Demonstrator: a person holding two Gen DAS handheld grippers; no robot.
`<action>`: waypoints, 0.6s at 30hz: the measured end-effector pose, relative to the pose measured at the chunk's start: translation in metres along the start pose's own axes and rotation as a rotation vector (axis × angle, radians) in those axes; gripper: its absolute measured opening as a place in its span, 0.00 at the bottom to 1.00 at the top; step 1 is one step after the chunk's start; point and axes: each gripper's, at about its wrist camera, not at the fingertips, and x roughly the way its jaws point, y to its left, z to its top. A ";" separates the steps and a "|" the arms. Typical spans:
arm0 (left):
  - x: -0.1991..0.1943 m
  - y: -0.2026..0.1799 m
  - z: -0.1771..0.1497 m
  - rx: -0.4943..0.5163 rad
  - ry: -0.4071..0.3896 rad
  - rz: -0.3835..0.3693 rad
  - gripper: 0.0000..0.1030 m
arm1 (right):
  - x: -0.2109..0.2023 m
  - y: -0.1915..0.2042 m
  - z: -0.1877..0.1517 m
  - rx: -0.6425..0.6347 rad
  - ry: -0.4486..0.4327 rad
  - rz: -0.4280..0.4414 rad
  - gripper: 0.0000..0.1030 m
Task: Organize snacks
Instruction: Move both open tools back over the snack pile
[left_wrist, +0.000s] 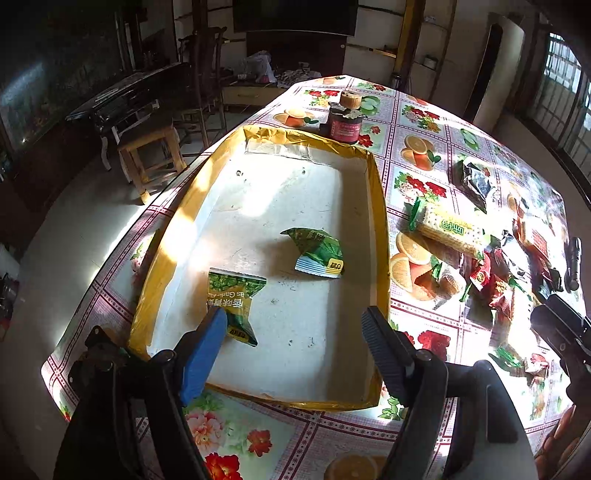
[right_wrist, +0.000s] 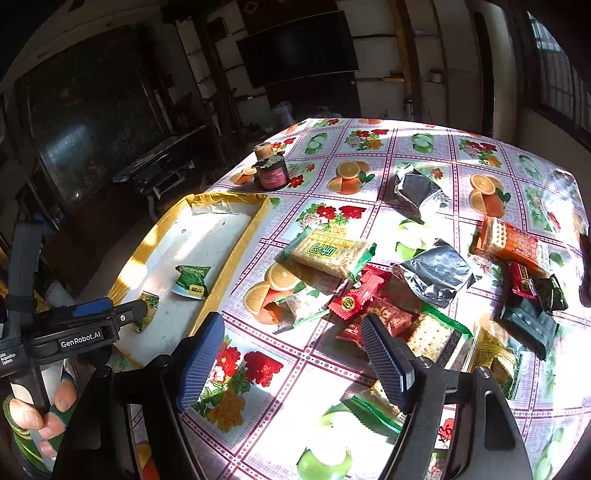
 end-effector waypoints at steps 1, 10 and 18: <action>-0.002 -0.007 -0.002 0.012 -0.002 -0.009 0.75 | -0.005 -0.007 -0.004 0.007 0.000 -0.022 0.80; -0.020 -0.055 -0.017 0.102 -0.008 -0.050 0.75 | -0.041 -0.033 -0.024 0.014 -0.027 -0.176 0.84; -0.035 -0.072 -0.028 0.123 -0.027 -0.046 0.76 | -0.068 -0.042 -0.035 0.015 -0.055 -0.273 0.89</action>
